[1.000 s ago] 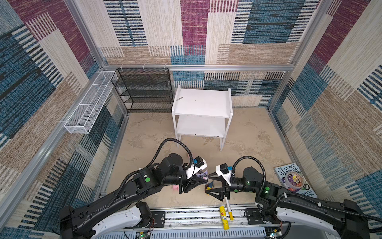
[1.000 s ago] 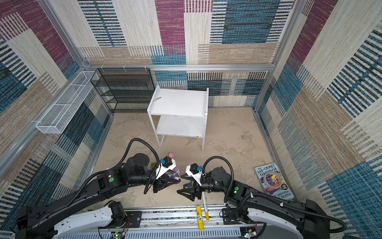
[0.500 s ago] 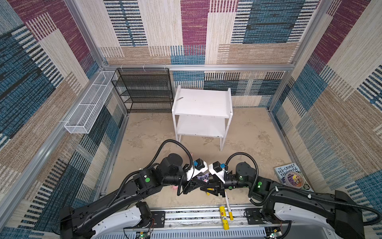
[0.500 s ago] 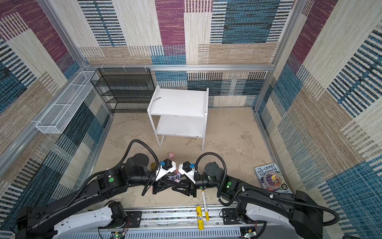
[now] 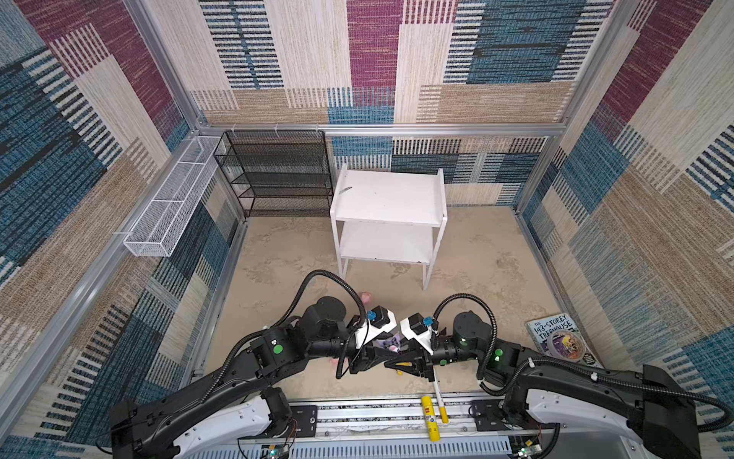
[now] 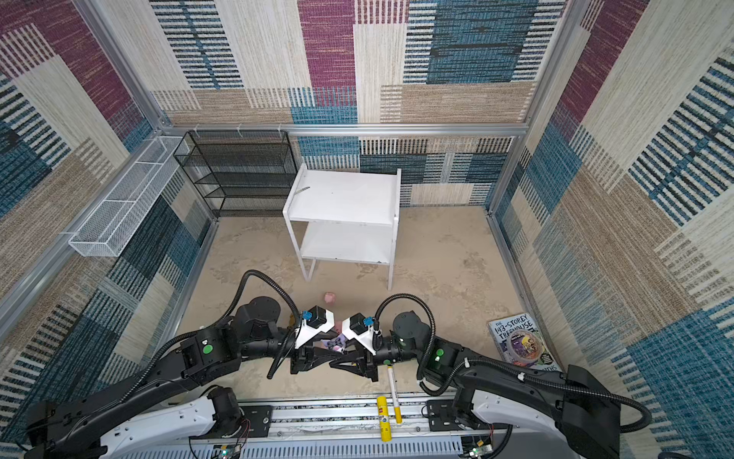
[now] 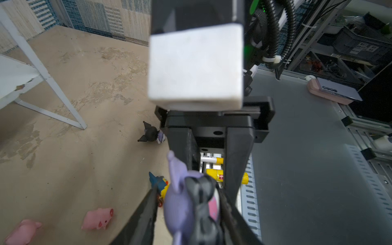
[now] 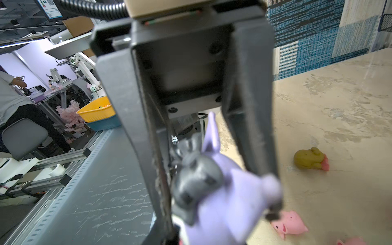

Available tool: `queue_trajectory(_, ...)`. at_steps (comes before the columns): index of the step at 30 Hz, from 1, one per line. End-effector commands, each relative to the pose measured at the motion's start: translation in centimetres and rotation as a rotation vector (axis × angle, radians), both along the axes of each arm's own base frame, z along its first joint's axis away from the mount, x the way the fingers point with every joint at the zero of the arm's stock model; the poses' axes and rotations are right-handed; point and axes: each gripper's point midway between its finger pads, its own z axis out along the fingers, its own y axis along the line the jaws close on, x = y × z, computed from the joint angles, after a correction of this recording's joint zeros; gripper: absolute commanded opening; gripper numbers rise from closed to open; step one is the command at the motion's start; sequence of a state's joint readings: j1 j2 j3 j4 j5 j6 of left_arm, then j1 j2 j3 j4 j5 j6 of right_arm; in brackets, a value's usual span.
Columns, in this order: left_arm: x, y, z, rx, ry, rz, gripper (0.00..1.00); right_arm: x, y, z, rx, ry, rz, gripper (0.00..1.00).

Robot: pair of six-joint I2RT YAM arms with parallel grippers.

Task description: Place and organize the plastic toys onto the shelf

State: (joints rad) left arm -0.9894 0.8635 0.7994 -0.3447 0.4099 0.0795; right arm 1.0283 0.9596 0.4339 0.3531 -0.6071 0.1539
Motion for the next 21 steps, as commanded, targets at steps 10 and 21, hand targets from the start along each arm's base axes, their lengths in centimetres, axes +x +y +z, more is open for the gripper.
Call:
queue_trajectory(10, -0.4, -1.8, 3.3, -0.230, 0.085, -0.024, 0.66, 1.6, 0.0, 1.1, 0.050, -0.057, -0.089, 0.11)
queue_trajectory(21, -2.0, -2.3, 4.7, -0.321, 0.165, -0.129, 0.57, 2.7, -1.1, 1.1, 0.084, -0.092, -0.186, 0.11)
